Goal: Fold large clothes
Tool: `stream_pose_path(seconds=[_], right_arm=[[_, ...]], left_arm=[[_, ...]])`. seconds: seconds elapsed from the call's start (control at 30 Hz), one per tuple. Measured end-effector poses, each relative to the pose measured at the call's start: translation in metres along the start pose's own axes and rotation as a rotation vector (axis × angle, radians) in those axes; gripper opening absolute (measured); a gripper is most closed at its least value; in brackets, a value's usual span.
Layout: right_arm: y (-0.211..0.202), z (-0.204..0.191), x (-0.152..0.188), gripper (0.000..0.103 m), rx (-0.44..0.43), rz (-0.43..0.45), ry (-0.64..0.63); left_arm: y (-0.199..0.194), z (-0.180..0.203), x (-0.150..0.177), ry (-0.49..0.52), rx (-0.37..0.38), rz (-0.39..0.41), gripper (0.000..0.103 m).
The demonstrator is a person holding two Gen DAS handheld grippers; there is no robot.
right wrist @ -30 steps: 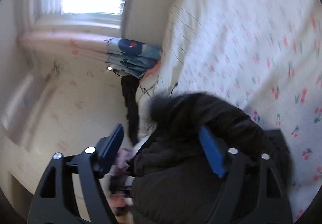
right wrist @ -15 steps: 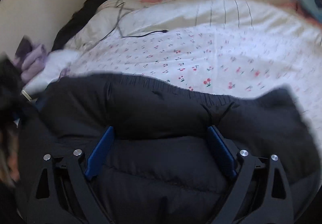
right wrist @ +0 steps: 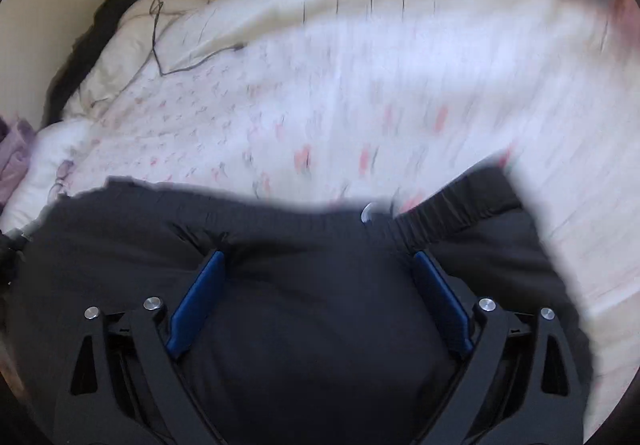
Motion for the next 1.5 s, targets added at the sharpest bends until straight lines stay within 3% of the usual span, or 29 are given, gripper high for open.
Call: stream_pose_path(seconds=[0.07,0.13,0.2,0.3,0.37,0.43,0.47,0.5,0.57,0.7,0.77,0.87,0.97,1.03,1.07,1.13,1.27,1.33,1.5], right_arm=[[0.003,0.010,0.000,0.090,-0.011,0.024,0.041],[0.002,0.005,0.001,0.090,0.020,-0.004,-0.002],[-0.013,0.004,0.001,0.090,0.032,-0.027,-0.019],[-0.074,0.001,0.004,0.090,0.009,0.102,-0.020],[-0.115,0.005,0.018,0.096,0.066,0.193,-0.060],[-0.114,0.021,0.043,0.096,0.139,0.192,-0.073],[-0.099,0.035,0.058,0.096,0.158,0.153,-0.054],[-0.084,0.046,0.072,0.096,0.113,0.134,-0.030],[-0.085,0.059,0.079,0.096,0.040,0.202,0.047],[-0.097,0.049,0.072,0.096,0.108,0.155,0.024],[-0.123,0.021,0.058,0.096,0.065,0.242,-0.010],[-0.144,-0.036,0.036,0.096,0.011,0.303,-0.120],[-0.129,-0.105,0.019,0.096,-0.066,0.293,-0.239],[-0.098,-0.127,0.022,0.096,-0.048,0.245,-0.288],[-0.070,-0.130,0.032,0.096,-0.015,0.178,-0.308],[-0.045,-0.128,0.044,0.096,-0.026,0.145,-0.287],[-0.046,-0.120,0.048,0.096,-0.041,0.124,-0.276],[-0.055,-0.119,0.052,0.096,-0.055,0.102,-0.265],[-0.102,-0.083,0.067,0.096,-0.030,0.167,-0.234]], left_arm=[[0.006,-0.002,0.001,0.008,-0.011,0.010,0.059],[0.009,0.000,0.004,0.054,-0.069,0.004,0.059],[-0.012,0.004,0.005,0.086,-0.097,0.044,0.059],[-0.064,0.013,0.013,0.161,-0.090,0.169,0.059],[-0.095,0.020,0.029,0.244,-0.134,0.268,0.063],[-0.104,0.014,0.040,0.285,-0.179,0.317,0.068],[-0.100,0.005,0.045,0.292,-0.203,0.314,0.068],[-0.087,-0.008,0.050,0.281,-0.229,0.285,0.068],[-0.078,-0.019,0.056,0.293,-0.250,0.300,0.068],[-0.076,-0.015,0.059,0.342,-0.314,0.332,0.068],[-0.076,-0.016,0.060,0.354,-0.327,0.346,0.068],[-0.077,-0.016,0.062,0.375,-0.350,0.370,0.068],[-0.080,-0.015,0.065,0.386,-0.361,0.387,0.068],[-0.082,-0.016,0.066,0.384,-0.358,0.394,0.068],[-0.082,-0.016,0.066,0.383,-0.356,0.397,0.068],[-0.088,-0.016,0.065,0.375,-0.337,0.416,0.069],[-0.088,-0.015,0.068,0.394,-0.338,0.421,0.069],[-0.087,-0.014,0.070,0.408,-0.346,0.426,0.069],[-0.090,-0.014,0.072,0.413,-0.339,0.437,0.070]])
Point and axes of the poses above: each gripper's, at about its wrist camera, not at the fingertips, and y roughly the way its jaws point, z to its right, x to its underside, the point moved 7 cm from there along y, roughly the way its jaws point, and after that the axes turned 10 degrees about -y, right-handed, at the moved point
